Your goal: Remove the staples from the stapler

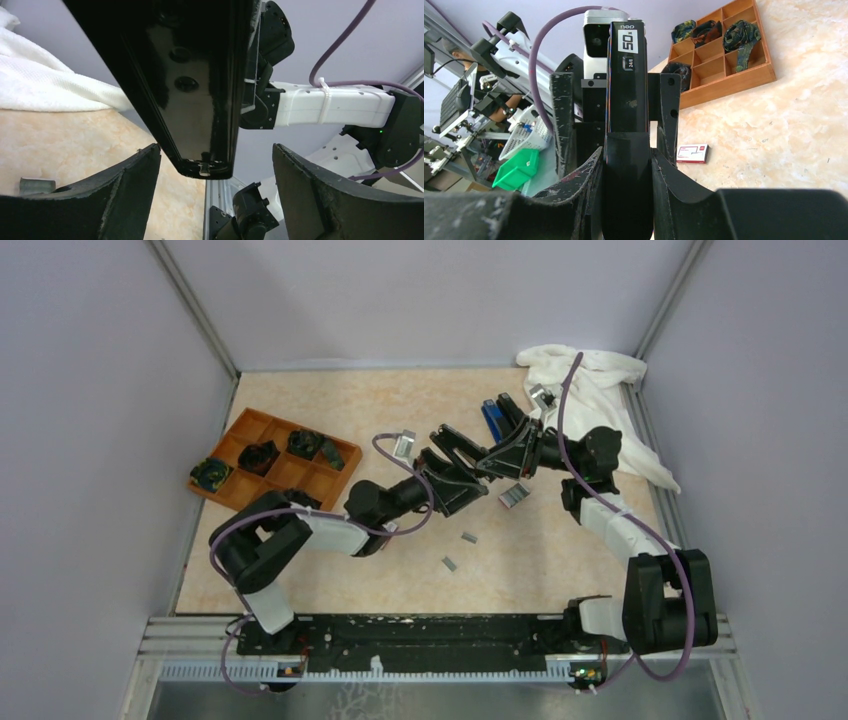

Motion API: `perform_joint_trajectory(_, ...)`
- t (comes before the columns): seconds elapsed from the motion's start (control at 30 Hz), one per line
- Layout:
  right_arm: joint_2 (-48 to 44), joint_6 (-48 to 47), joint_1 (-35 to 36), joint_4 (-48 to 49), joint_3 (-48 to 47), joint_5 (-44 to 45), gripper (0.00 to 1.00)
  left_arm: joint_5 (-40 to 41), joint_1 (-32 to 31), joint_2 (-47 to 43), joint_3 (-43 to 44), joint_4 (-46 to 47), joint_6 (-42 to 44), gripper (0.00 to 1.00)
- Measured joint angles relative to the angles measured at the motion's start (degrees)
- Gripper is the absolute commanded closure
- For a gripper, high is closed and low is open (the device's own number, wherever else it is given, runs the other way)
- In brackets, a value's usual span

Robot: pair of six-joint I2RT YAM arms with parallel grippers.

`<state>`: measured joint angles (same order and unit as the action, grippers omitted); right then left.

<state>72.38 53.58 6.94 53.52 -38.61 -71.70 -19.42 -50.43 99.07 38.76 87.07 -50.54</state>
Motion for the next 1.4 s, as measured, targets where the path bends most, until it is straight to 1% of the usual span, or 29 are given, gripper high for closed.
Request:
perform_joint_trajectory(0.1,0.0,0.0,0.0,0.0,0.0,0.0,1.0,0.6,0.0,1.2,1.2,0.0,-0.8,0.24)
perform_joint_trajectory(0.2,0.0,0.0,0.0,0.0,0.0,0.0,1.0,1.0,0.0,2.4,1.9,0.0,-1.4,0.25)
perform_joint_trajectory(0.3,0.0,0.0,0.0,0.0,0.0,0.0,1.0,1.2,0.0,3.5,2.3,0.0,-2.1,0.31)
perform_joint_trajectory(0.43,0.0,0.0,0.0,0.0,0.0,0.0,1.0,1.2,0.0,4.3,3.3,0.0,-2.6,0.41)
perform_joint_trajectory(0.47,0.0,0.0,0.0,0.0,0.0,0.0,1.0,1.2,0.0,4.4,3.7,0.0,-2.6,0.47)
perform_joint_trajectory(0.53,0.0,0.0,0.0,0.0,0.0,0.0,1.0,0.8,0.0,4.4,4.4,0.0,-2.6,0.73)
perform_joint_trajectory(0.57,0.0,-0.2,0.0,0.0,0.0,0.1,1.0,0.5,0.0,4.4,4.6,0.1,-2.7,0.89)
perform_joint_trajectory(0.6,0.0,-0.4,0.0,-0.2,0.0,0.3,1.0,0.4,-0.1,4.4,4.8,0.0,-2.3,0.99)
perform_joint_trajectory(0.77,0.0,-2.6,0.0,-1.6,0.0,-0.1,1.0,-2.1,1.2,4.3,4.3,0.0,-0.3,1.0)
perform_joint_trajectory(0.87,0.0,-7.7,0.9,-6.5,-0.2,-0.8,1.0,-7.5,3.9,3.6,2.7,-0.1,-0.1,1.0)
perform_joint_trajectory(0.93,0.0,-13.4,1.0,-13.0,-2.4,-0.5,1.0,-13.0,6.9,2.6,0.8,-0.5,-0.3,1.0)
perform_joint_trajectory(1.0,0.0,-22.1,0.8,-23.0,-6.2,-0.4,1.0,-20.6,12.6,0.7,-1.3,-1.5,0.3,1.0)
perform_joint_trajectory(1.07,0.4,-32.5,0.8,-34.8,-10.5,0.0,1.0,-25.5,16.7,-1.7,-1.6,-4.6,2.9,1.0)
perform_joint_trajectory(1.13,1.5,-43.2,0.8,-45.6,-14.6,0.1,1.0,-29.9,19.9,-5.1,-1.5,-11.7,8.8,1.0)
perform_joint_trajectory(1.2,3.0,-53.4,0.9,-55.1,-17.3,0.6,1.0,-32.0,21.6,-8.3,-0.4,-23.2,18.0,1.0)
perform_joint_trajectory(1.33,6.7,-70.6,0.9,-68.8,-18.6,2.8,1.0,-31.0,21.9,-9.9,4.2,-47.2,38.1,1.0)
perform_joint_trajectory(1.4,8.5,-76.5,0.9,-73.3,-18.6,5.1,1.0,-29.4,21.8,-8.7,6.3,-55.7,45.7,1.0)
